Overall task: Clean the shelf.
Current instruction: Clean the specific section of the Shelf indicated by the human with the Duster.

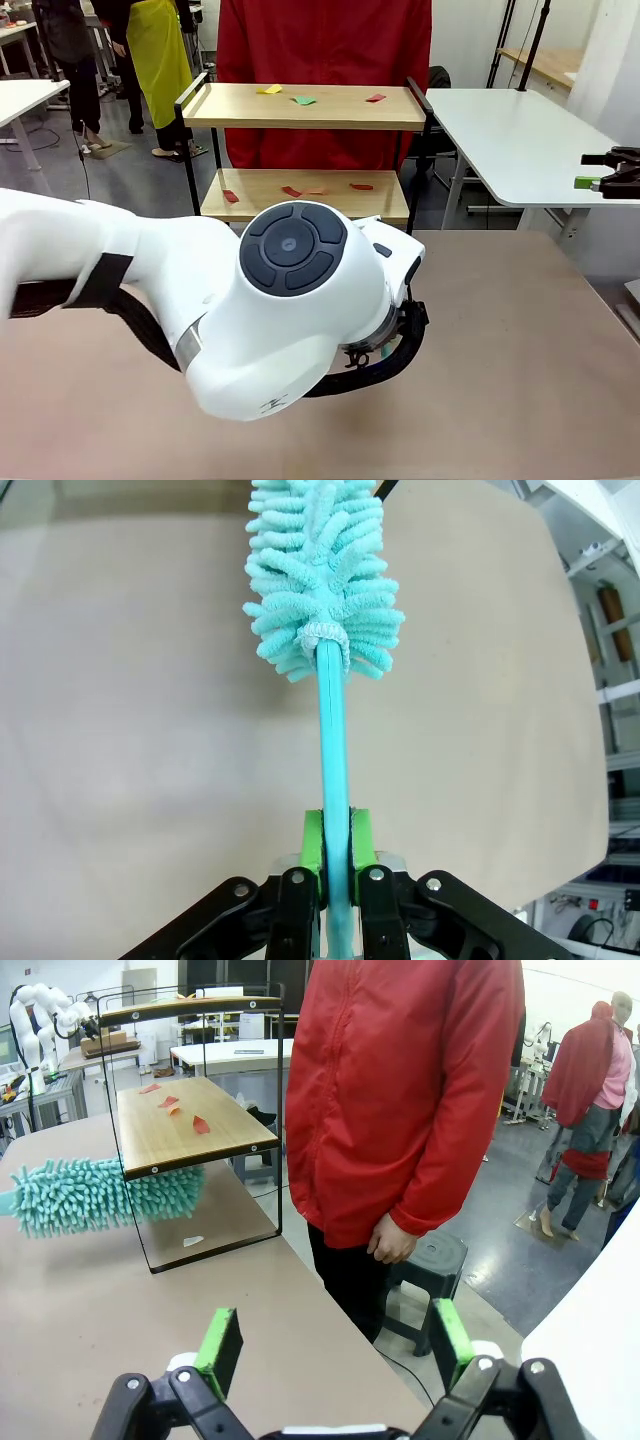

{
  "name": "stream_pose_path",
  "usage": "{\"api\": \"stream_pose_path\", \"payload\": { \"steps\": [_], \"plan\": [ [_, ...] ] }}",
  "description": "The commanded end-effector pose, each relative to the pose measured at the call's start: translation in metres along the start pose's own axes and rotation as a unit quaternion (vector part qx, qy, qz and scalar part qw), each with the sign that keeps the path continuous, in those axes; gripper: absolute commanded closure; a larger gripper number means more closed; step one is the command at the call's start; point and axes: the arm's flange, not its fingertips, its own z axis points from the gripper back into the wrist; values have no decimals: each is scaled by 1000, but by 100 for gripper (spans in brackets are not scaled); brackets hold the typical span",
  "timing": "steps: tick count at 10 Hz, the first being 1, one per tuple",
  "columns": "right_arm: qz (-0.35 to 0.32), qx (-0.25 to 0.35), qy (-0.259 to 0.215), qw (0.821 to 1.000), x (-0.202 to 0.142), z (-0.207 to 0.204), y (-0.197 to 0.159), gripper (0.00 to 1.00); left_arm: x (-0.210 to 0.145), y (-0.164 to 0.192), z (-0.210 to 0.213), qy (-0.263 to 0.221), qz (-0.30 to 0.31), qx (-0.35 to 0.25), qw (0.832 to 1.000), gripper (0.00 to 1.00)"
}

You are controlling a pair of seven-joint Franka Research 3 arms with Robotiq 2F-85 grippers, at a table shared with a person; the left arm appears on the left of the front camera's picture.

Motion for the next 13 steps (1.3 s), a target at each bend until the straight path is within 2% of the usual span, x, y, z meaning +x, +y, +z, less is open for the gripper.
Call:
{"api": "stream_pose_path", "payload": {
  "steps": [1, 5, 9, 13],
  "plan": [
    [1, 2, 1, 1000, 3, -1, 3, 0, 14, -19, -35, -1, -15, -11, 1000, 87],
    [1, 2, 1, 1000, 3, -1, 3, 0, 35, -21, -61, 20, -9, -3, 1000, 87],
    [1, 2, 1, 1000, 3, -1, 3, 0, 41, -21, -88, 41, 11, -4, 999, 87],
    [1, 2, 1, 1000, 3, -1, 3, 0, 43, -17, -104, 73, 12, 21, 997, 87]
  ]
}}
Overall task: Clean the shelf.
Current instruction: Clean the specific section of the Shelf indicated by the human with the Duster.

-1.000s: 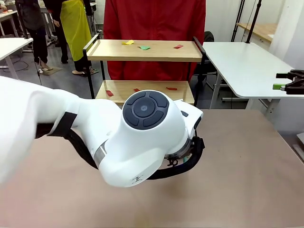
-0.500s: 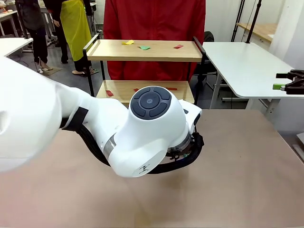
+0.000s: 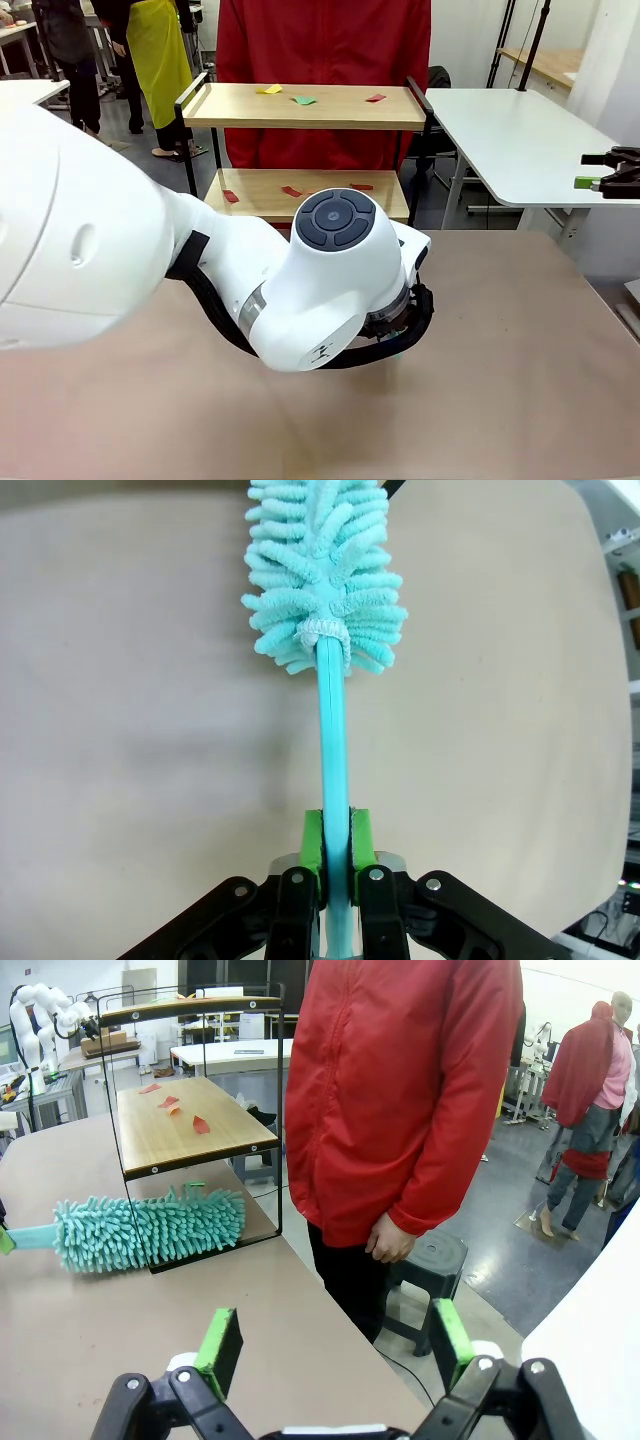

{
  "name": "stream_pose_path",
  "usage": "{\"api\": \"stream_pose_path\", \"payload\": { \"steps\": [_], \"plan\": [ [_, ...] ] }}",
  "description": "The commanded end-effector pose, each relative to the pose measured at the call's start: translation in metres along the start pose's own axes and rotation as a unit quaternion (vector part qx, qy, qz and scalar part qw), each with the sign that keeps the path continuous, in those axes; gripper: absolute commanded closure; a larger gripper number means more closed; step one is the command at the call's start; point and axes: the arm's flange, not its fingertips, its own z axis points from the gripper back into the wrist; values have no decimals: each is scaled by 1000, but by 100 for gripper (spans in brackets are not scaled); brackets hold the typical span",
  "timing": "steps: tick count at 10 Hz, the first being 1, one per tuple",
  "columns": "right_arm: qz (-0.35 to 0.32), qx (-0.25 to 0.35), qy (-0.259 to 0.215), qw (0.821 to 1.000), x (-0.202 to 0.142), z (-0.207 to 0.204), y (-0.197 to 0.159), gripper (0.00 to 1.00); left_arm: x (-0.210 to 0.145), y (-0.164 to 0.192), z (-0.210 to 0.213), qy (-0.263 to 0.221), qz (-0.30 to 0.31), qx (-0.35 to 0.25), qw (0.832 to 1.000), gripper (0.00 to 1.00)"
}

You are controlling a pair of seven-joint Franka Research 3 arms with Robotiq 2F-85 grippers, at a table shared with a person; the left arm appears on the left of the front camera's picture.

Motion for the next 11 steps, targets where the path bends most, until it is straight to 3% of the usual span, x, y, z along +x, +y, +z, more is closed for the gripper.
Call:
{"api": "stream_pose_path", "payload": {
  "steps": [1, 3, 11],
  "plan": [
    [1, 2, 1, 1000, 3, -1, 3, 0, 15, -12, -18, 24, 12, 16, 1000, 87],
    [1, 2, 1, 1000, 3, -1, 3, 0, 0, 0, 0, 0, 0, 0, 1000, 87],
    [1, 2, 1, 1000, 3, -1, 3, 0, 28, 30, 7, 17, 14, 74, 997, 87]
  ]
}}
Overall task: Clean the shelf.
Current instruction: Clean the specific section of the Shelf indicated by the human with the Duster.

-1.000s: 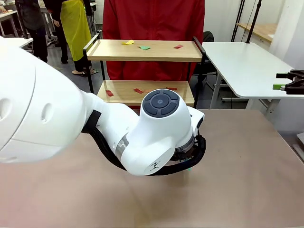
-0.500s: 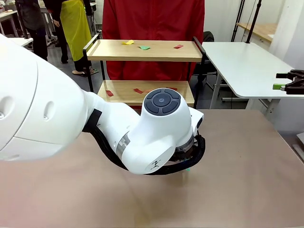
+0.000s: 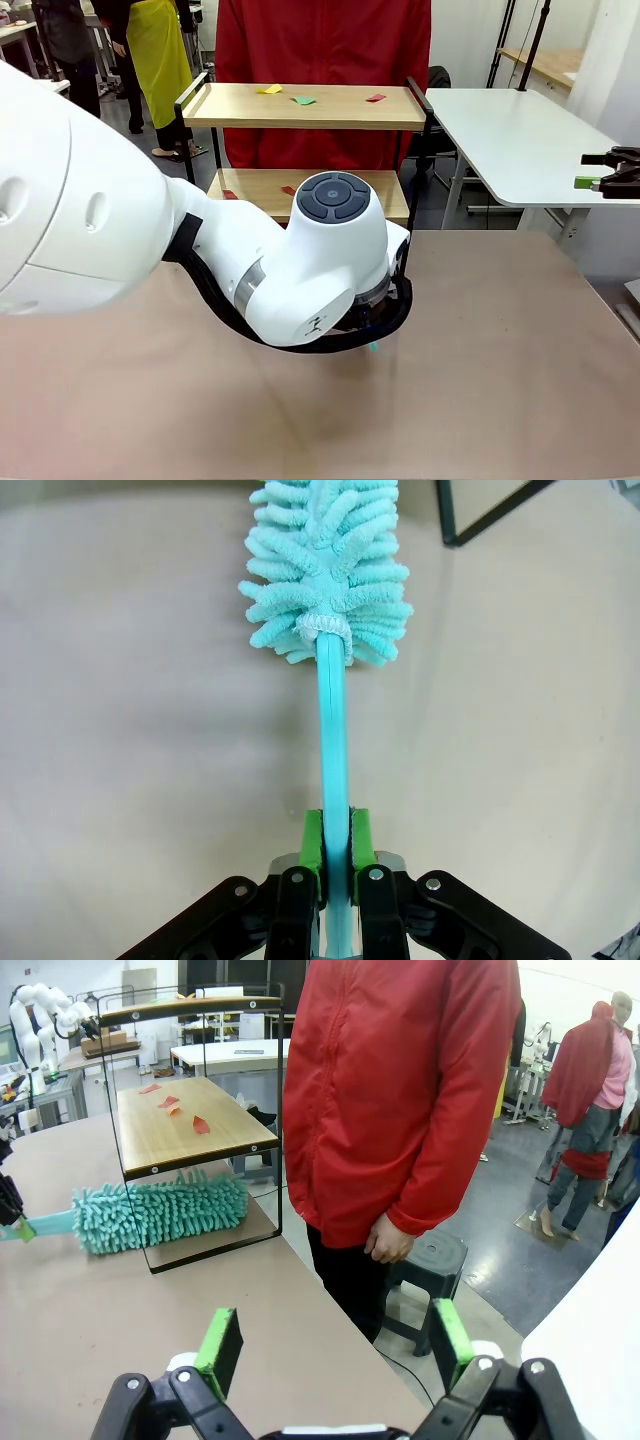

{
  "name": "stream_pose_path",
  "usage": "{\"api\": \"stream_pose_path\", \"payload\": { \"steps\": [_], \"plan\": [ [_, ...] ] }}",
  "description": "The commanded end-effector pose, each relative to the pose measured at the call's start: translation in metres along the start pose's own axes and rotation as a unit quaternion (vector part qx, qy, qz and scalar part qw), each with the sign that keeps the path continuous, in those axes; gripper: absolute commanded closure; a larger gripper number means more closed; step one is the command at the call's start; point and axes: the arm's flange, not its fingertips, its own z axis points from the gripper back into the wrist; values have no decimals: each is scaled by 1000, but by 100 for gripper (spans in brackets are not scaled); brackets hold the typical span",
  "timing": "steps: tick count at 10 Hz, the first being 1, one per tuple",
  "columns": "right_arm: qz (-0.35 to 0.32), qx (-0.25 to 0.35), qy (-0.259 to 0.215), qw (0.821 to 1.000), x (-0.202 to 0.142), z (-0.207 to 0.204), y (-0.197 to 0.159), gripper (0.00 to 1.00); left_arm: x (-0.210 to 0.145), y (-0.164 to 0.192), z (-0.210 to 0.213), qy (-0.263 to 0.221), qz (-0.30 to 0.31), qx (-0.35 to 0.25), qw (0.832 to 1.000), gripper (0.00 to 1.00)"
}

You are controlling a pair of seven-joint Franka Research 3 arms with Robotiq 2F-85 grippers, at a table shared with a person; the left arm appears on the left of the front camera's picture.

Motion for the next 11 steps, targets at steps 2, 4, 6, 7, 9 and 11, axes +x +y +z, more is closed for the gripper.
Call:
{"api": "stream_pose_path", "payload": {
  "steps": [2, 4, 6, 7, 9, 11],
  "plan": [
    [1, 2, 1, 1000, 3, -1, 3, 0, 8, 22, 14, 16, -22, 19, 999, 87],
    [1, 2, 1, 1000, 3, -1, 3, 0, 14, 45, 12, 27, -27, 45, 998, 87],
    [1, 2, 1, 1000, 3, -1, 3, 0, 23, 67, 14, 34, -31, 52, 998, 87],
    [1, 2, 1, 1000, 3, -1, 3, 0, 26, 80, 16, 34, -22, 60, 997, 87],
    [1, 2, 1, 1000, 3, -1, 3, 0, 35, 100, 22, 39, -17, 59, 997, 87],
    [1, 2, 1, 1000, 3, -1, 3, 0, 49, 121, 30, 48, -17, 53, 997, 87]
  ]
}}
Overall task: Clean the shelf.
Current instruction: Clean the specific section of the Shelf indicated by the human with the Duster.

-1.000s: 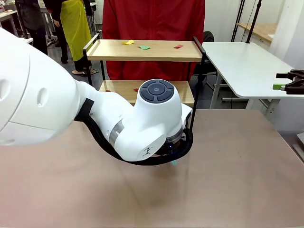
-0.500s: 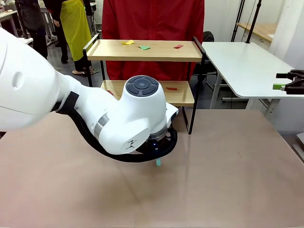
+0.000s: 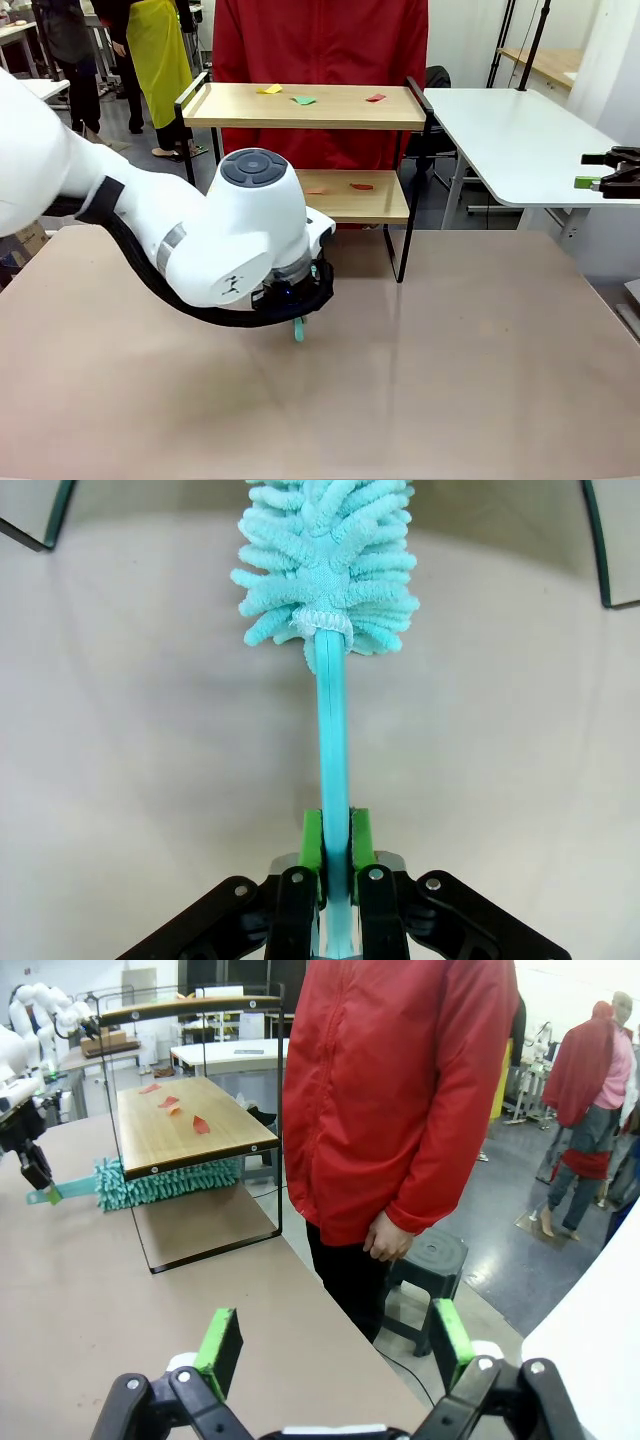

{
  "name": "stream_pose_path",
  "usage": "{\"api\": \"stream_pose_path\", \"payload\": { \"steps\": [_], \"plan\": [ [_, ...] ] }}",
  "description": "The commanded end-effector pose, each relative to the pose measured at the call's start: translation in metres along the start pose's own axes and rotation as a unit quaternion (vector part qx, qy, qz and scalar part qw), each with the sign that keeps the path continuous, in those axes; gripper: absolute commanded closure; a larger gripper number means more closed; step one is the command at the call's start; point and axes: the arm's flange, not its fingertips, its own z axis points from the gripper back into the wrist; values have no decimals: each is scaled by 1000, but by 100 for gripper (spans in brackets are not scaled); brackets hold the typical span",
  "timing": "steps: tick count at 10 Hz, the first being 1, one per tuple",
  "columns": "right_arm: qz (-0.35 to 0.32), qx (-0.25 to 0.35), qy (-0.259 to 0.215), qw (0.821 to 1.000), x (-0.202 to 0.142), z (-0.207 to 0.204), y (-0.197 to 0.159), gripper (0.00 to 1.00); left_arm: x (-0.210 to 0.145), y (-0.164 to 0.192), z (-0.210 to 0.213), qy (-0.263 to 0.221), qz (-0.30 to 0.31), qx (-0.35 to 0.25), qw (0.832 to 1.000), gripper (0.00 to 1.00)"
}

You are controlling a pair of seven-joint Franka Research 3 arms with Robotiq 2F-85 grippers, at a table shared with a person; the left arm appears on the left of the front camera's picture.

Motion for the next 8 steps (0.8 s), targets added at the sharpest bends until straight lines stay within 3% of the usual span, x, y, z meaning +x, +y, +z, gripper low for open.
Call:
{"api": "stream_pose_path", "payload": {
  "steps": [1, 8],
  "plan": [
    [1, 2, 1, 1000, 3, -1, 3, 0, -5, 33, 30, 14, -6, 8, 1000, 87],
    [1, 2, 1, 1000, 3, -1, 3, 0, -4, 116, 46, 13, 3, 40, 999, 87]
  ]
}}
